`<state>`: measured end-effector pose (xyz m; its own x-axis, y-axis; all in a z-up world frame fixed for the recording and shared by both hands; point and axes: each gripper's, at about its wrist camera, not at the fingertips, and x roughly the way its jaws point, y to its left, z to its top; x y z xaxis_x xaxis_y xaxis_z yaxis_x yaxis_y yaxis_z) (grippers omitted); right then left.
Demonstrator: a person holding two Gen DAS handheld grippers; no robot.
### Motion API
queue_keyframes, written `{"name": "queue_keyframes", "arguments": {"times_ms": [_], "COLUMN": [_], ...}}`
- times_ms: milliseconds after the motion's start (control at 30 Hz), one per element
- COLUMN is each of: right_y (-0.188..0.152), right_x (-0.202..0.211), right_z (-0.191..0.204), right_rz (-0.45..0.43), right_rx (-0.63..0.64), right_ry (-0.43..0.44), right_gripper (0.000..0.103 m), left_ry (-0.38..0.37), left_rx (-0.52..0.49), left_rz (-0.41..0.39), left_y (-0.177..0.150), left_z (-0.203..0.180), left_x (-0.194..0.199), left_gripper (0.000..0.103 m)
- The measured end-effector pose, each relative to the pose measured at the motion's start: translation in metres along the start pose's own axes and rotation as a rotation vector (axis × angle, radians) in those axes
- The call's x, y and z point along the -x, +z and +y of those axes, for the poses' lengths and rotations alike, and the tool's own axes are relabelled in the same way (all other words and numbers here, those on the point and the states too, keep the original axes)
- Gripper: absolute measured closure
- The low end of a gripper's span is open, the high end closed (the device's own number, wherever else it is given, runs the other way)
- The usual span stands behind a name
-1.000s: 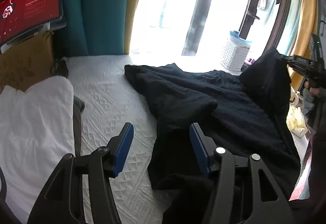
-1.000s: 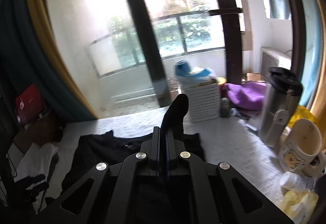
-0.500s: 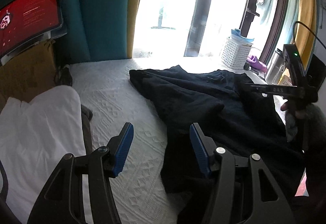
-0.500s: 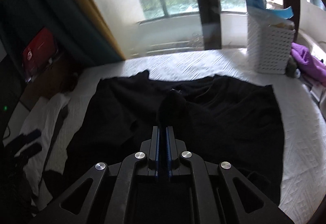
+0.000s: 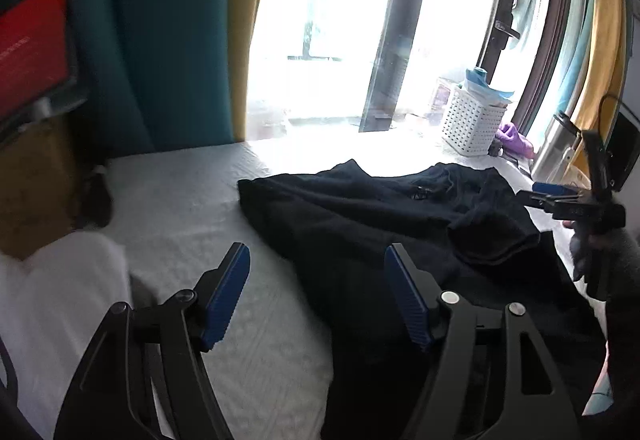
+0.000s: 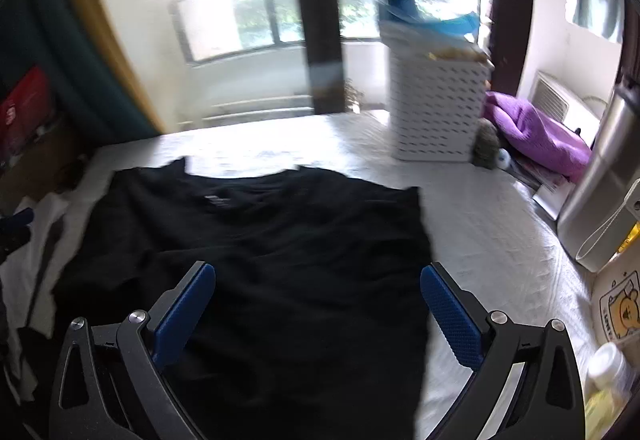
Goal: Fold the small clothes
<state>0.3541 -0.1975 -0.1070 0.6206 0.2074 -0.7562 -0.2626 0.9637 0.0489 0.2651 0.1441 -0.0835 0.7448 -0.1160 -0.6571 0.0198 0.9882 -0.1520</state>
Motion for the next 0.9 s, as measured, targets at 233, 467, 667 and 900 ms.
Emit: {"name": "queue_keyframes", "arguments": {"times_ms": [233, 467, 667, 900], "right_y": [0.024, 0.035, 0.048, 0.08], "right_x": [-0.057, -0.082, -0.081, -0.068], "right_z": [-0.045, -0.053, -0.048, -0.032], "right_rz": [0.079, 0.088, 0.019, -0.078], "right_rx": [-0.027, 0.018, 0.037, 0.086], "right_ry": [0.027, 0.037, -0.006, -0.056], "right_gripper": [0.014, 0.081, 0.094, 0.095], "left_ry": [-0.01, -0.018, -0.038, 0.049], "left_rx": [0.075, 0.203, 0.113, 0.025], "left_rz": [0.086, 0.183, 0.155, 0.084], "left_y": [0.022, 0.02, 0.02, 0.022], "left_z": [0.034, 0.064, 0.038, 0.03], "left_x": [-0.062, -0.11, -0.117, -0.089], "left_gripper": [0.033, 0.032, 0.044, 0.095]}}
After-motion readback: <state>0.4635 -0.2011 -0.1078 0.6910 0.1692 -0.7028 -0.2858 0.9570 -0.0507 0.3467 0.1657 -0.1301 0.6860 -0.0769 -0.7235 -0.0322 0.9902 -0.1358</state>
